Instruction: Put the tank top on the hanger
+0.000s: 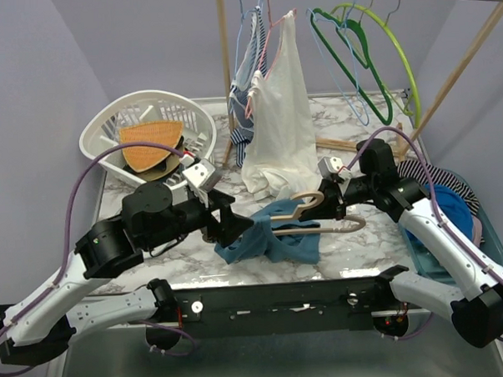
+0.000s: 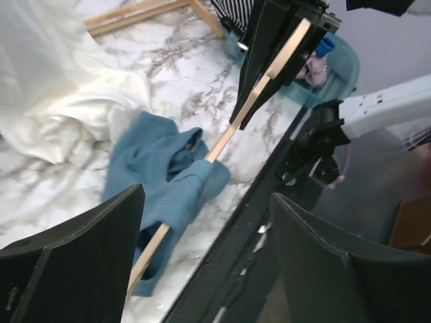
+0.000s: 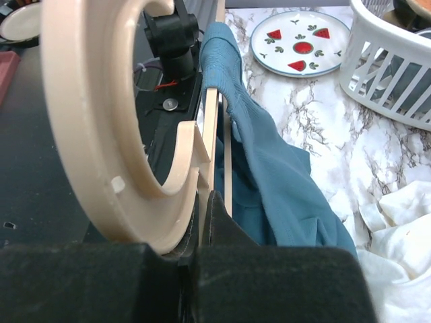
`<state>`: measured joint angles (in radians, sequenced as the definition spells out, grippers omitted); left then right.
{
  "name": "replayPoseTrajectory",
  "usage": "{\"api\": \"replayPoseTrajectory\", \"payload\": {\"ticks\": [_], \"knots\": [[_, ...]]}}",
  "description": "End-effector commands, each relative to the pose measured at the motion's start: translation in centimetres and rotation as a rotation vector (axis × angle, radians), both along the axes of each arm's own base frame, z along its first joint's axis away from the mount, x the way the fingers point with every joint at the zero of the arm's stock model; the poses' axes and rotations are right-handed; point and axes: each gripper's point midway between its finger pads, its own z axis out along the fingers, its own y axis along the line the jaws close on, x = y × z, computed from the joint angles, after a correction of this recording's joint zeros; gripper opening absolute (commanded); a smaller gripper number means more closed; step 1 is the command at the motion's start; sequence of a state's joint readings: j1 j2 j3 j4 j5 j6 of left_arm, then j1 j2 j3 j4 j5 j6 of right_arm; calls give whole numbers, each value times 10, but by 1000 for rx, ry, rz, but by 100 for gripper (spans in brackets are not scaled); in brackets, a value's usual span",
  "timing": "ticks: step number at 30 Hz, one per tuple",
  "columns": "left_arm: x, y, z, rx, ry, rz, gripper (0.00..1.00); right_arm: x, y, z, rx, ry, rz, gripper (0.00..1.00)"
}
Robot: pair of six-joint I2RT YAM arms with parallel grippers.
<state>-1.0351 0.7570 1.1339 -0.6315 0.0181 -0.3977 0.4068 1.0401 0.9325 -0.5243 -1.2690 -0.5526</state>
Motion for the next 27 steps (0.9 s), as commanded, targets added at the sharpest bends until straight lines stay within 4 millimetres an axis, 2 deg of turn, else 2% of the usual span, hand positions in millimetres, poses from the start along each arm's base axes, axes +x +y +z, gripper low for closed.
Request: {"api": "replayPoseTrajectory", "payload": {"ticks": [1, 2, 5, 10, 15, 18, 21, 24, 25, 27], "knots": [[-13, 26, -9, 250, -162, -155, 87, -3, 2, -11, -3, -33, 16, 1], [-19, 21, -12, 258, -168, -213, 87, -5, 3, -13, -6, -32, 24, 1], [-20, 3, -33, 316, -208, -336, 91, -8, 5, -23, -25, -19, 39, 1], [-15, -26, -72, 414, -263, -489, 92, -10, 6, -35, -49, -13, 53, 1], [-13, -37, -101, 521, -280, -568, 90, -13, 6, -40, -61, -20, 62, 1], [-4, -38, -119, 606, -278, -562, 86, -14, 6, -42, -67, -29, 70, 1], [1, -42, -128, 631, -284, -570, 75, -16, 7, -45, -72, -29, 81, 0], [0, -47, -133, 623, -271, -581, 54, -19, 7, -48, -76, -30, 93, 0], [-1, -48, -138, 625, -259, -584, 38, -19, 8, -47, -73, -32, 97, 0], [0, -51, -140, 609, -264, -579, 19, -20, 8, -47, -71, -34, 102, 1]]}}
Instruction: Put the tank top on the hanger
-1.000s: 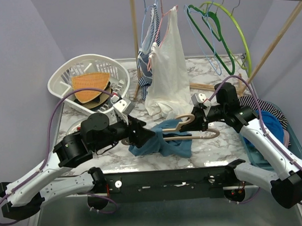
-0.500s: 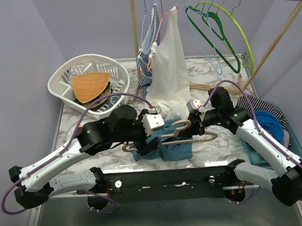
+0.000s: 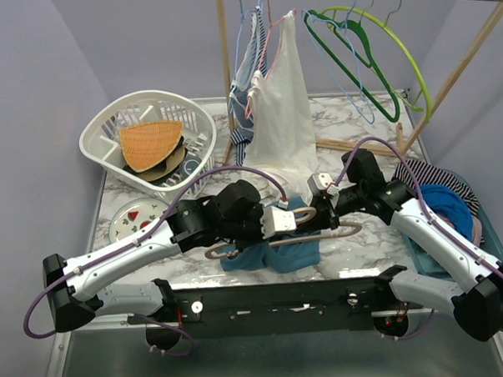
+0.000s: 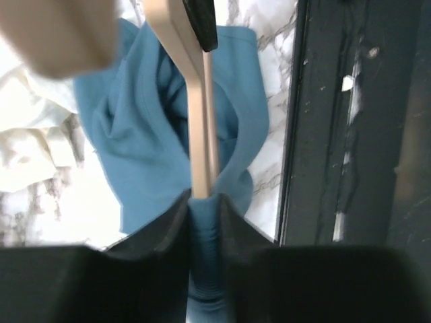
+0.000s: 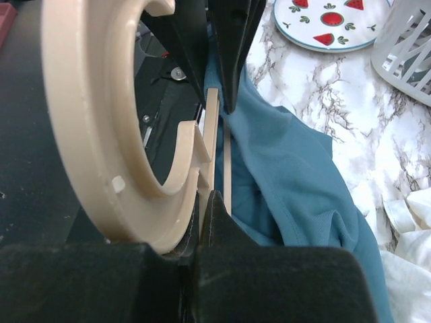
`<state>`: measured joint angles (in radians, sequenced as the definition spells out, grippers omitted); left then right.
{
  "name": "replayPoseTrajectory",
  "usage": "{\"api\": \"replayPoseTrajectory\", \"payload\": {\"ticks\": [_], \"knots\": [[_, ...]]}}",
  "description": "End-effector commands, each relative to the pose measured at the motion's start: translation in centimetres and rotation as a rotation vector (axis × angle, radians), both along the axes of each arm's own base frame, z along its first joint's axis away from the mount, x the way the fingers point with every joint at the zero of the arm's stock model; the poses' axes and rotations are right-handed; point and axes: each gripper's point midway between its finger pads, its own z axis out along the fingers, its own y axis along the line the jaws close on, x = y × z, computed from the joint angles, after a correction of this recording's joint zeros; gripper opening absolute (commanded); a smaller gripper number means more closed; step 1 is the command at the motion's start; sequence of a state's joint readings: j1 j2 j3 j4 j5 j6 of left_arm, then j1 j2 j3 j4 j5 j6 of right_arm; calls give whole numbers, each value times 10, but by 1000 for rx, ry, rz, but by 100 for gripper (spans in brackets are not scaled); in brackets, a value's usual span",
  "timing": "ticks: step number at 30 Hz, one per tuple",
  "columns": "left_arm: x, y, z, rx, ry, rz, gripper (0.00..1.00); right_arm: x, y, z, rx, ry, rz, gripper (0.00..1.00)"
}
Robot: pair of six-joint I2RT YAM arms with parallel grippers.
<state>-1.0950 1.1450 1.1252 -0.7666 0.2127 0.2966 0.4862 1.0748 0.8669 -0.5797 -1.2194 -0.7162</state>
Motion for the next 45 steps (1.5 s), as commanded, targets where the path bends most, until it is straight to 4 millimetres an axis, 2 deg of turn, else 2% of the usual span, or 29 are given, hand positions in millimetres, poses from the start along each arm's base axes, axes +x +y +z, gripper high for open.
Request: {"api": "replayPoseTrajectory", "payload": {"ticks": [1, 2, 5, 8, 9, 12, 13, 14, 15, 17, 22, 23, 26, 31, 35, 40, 45], "knots": [[0, -4, -12, -11, -8, -19, 4, -7, 0, -7, -4, -2, 30, 0], [0, -3, -13, -14, -10, -15, 0, -9, 0, -6, -3, -3, 33, 0], [-5, 3, -23, -20, -7, -16, 0, -11, -2, -5, 2, -7, 36, 1], [-5, 15, -30, -28, -36, 5, 0, -9, -3, -3, -10, -13, 15, 26], [-4, 18, -32, -33, -50, 14, 0, -7, -4, 1, -14, -23, -5, 41], [-4, 33, -35, -52, -95, 36, 0, 14, -10, 6, -48, -35, -149, 53], [-5, 40, -35, -67, -112, 41, 0, 25, -15, 4, -74, 3, -240, 58], [-6, 43, -35, -74, -121, 39, 0, 40, -19, 10, -56, -18, -312, 62], [-7, 45, -34, -86, -130, 33, 0, 45, -23, 7, -61, -4, -361, 71], [-10, 52, -35, -102, -146, 29, 0, 65, -34, 8, -69, 5, -499, 77], [-16, 62, -40, -87, -196, -43, 0, 90, -53, -31, -218, 35, -663, 76], [-17, 63, -41, -82, -206, -62, 0, 91, -56, -48, -280, 82, -673, 75], [-20, 67, -47, -49, -234, -128, 0, 98, -67, -71, -402, 135, -712, 73], [-21, 72, -50, -23, -279, -191, 0, 96, -69, -88, -474, 156, -670, 72], [-21, 72, -50, -14, -285, -208, 0, 78, -70, -105, -550, 208, -550, 70], [-21, 69, -47, -24, -289, -211, 0, 70, -69, -124, -618, 229, -504, 68], [-20, 68, -43, -35, -298, -206, 0, 81, -75, -143, -711, 217, -565, 64]]}}
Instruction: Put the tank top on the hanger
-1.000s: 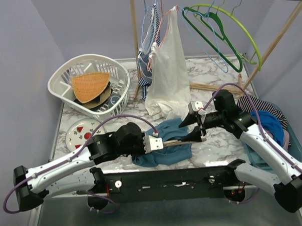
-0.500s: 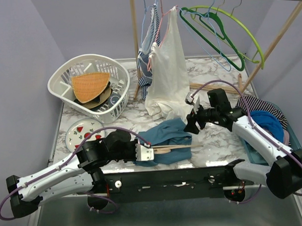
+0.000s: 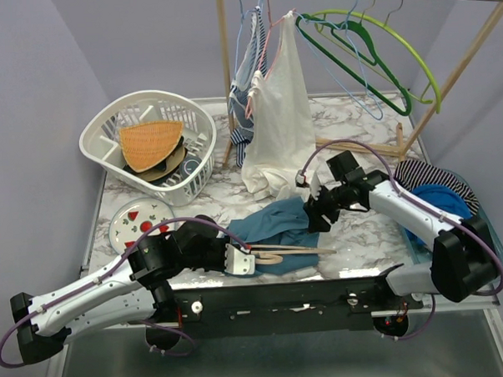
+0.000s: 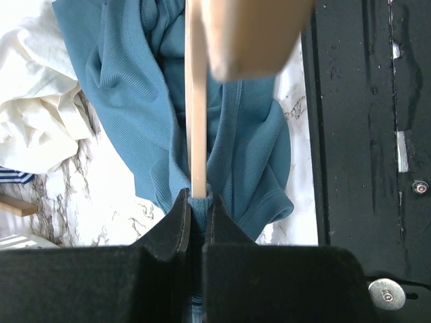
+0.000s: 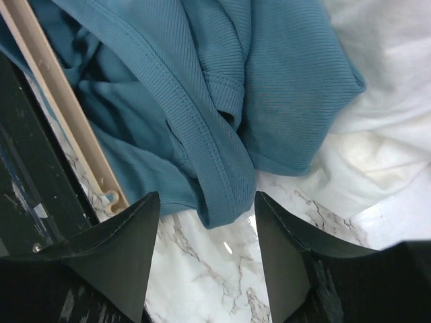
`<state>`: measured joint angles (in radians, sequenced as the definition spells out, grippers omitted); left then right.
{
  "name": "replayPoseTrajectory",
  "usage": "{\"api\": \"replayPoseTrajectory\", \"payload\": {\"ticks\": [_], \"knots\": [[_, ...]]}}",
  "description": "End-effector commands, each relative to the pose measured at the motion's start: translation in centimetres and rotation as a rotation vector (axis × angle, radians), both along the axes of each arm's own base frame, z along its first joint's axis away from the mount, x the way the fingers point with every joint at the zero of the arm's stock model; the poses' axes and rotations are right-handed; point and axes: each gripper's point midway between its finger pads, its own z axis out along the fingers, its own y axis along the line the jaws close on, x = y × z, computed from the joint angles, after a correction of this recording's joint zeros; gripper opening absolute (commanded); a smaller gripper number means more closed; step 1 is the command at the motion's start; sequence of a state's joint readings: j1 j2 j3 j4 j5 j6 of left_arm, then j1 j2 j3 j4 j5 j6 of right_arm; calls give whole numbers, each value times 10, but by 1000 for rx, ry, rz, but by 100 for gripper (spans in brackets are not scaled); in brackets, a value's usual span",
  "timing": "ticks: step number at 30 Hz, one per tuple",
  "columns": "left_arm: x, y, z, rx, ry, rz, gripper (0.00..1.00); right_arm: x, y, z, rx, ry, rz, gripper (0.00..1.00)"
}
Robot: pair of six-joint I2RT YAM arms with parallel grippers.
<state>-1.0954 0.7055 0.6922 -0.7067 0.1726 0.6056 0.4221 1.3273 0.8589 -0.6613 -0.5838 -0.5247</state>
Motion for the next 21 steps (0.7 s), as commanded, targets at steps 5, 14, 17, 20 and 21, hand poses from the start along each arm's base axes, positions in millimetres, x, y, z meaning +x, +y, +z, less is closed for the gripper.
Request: {"api": "replayPoseTrajectory", "payload": {"ticks": [5, 14, 17, 20, 21], "knots": [[-3, -4, 16, -57, -21, -28, 0, 15, -16, -22, -146, -11, -76, 57], [1, -1, 23, -79, -51, 0, 0, 14, -17, -26, -170, 21, -90, 17], [7, 2, 28, -88, -72, 40, 0, 15, -18, -19, -155, 4, -94, 0], [13, 6, 38, -114, -93, 88, 0, 19, -23, -8, -130, -24, -118, 0], [17, 8, 40, -116, -106, 108, 0, 20, -26, -4, -125, -27, -128, 0]]}}
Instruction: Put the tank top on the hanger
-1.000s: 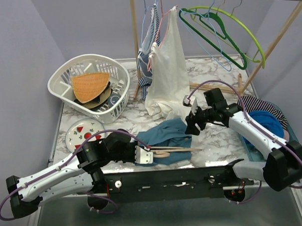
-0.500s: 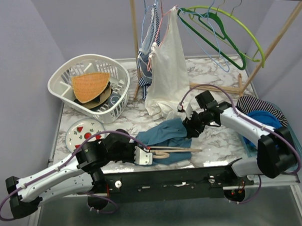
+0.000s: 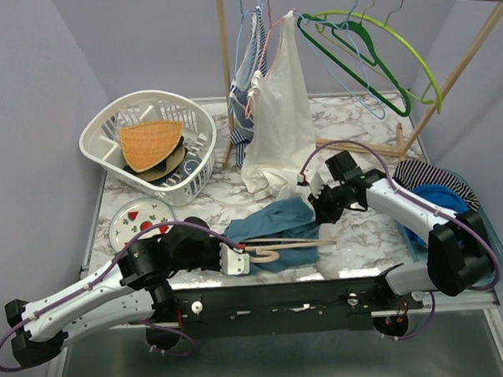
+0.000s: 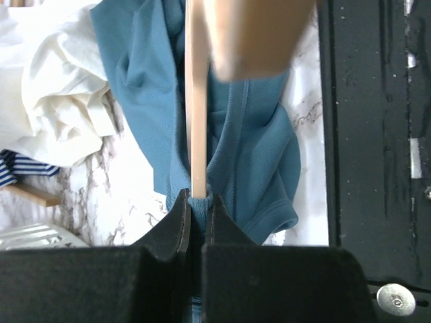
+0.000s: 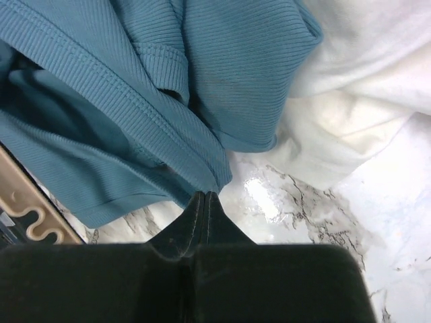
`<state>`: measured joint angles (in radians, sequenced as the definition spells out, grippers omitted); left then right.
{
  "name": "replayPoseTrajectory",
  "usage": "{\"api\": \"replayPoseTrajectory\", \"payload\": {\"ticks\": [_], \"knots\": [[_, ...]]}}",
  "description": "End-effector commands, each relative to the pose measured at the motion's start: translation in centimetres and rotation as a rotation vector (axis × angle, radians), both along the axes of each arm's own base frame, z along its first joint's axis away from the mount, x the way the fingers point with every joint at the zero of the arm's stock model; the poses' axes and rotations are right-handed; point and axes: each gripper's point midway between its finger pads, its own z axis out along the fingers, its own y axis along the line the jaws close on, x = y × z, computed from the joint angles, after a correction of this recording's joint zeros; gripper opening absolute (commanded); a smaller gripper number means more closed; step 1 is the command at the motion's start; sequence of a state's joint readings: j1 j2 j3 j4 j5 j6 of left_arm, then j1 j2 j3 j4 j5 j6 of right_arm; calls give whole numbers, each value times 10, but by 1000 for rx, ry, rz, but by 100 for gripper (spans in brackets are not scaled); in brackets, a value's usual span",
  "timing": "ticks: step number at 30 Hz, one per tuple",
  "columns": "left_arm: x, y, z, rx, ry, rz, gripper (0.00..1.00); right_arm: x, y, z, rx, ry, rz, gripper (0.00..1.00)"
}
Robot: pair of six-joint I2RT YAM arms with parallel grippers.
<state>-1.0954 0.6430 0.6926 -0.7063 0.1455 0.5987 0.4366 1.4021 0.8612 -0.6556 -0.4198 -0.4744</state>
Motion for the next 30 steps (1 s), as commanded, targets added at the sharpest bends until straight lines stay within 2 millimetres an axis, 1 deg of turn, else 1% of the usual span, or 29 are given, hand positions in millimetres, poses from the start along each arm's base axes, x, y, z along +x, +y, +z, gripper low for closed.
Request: {"api": "replayPoseTrajectory", "payload": {"ticks": [1, 2, 5, 6, 8, 14, 19, 20, 23, 24, 25, 26, 27, 28, 29, 30], "knots": [[16, 5, 30, -73, -72, 99, 0, 11, -10, 25, 34, -65, -34, 0], [17, 6, 33, -83, -78, 111, 0, 14, -15, 28, 43, -69, -53, 0], [21, 10, 36, -87, -89, 143, 0, 14, -26, 37, 61, -92, -69, 0], [22, 10, 36, -88, -89, 145, 0, 13, -28, 41, 71, -105, -72, 0], [29, 13, 37, -80, -105, 190, 0, 10, -32, 44, 79, -109, -81, 0], [39, 16, 40, -77, -114, 244, 0, 10, -48, 60, 110, -157, -124, 0], [41, 16, 39, -70, -107, 261, 0, 6, -52, 74, 127, -186, -127, 0], [41, 15, 37, -64, -99, 261, 0, 4, -51, 80, 134, -200, -121, 0], [38, 10, 37, -58, -77, 239, 0, 0, -50, 92, 150, -216, -107, 0], [35, 8, 35, -56, -60, 220, 0, 1, -48, 104, 164, -252, -101, 0], [34, 6, 38, -57, -53, 211, 0, 0, -48, 111, 174, -266, -103, 1], [33, 3, 34, -39, -38, 204, 0, -4, -45, 119, 196, -267, -87, 0], [33, 3, 32, -22, -30, 205, 0, -3, -43, 137, 216, -312, -75, 0], [30, -2, 37, -36, -14, 180, 0, -5, -40, 146, 231, -326, -66, 1], [30, -5, 34, -23, 0, 176, 0, -11, -36, 155, 263, -322, -49, 0], [30, -9, 37, -31, 5, 170, 0, -14, -33, 164, 285, -330, -36, 0]]}}
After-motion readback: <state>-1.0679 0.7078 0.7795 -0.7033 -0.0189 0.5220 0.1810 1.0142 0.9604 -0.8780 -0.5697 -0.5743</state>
